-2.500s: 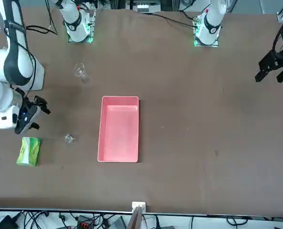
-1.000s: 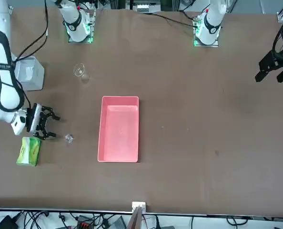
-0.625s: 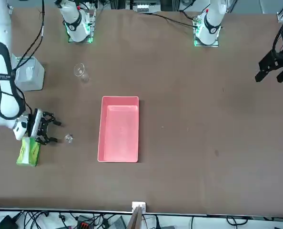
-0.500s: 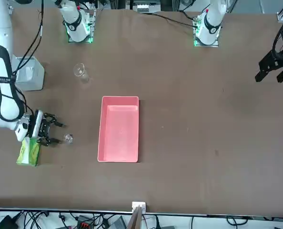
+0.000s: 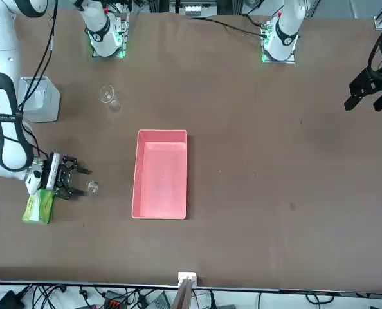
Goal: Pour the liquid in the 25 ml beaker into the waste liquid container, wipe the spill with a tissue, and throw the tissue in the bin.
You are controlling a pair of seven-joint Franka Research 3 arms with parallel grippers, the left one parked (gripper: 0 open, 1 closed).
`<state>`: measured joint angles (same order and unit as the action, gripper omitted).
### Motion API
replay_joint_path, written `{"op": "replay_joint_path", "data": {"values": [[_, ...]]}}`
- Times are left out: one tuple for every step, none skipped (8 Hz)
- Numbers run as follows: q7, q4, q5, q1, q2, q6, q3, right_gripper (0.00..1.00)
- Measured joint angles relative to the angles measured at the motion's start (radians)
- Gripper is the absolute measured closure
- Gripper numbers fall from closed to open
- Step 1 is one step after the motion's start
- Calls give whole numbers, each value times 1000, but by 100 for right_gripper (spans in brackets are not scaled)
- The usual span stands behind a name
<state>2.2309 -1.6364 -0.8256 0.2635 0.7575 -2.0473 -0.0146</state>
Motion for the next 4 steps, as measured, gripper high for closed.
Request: {"op": "replay_joint_path", "data": {"values": [[11, 1, -8, 3, 8, 4, 0, 0], [17, 2, -14, 6, 17, 6, -2, 0], [20, 2, -20, 7, 23, 8, -3, 0], [22, 2, -25, 7, 26, 9, -5, 0]]}}
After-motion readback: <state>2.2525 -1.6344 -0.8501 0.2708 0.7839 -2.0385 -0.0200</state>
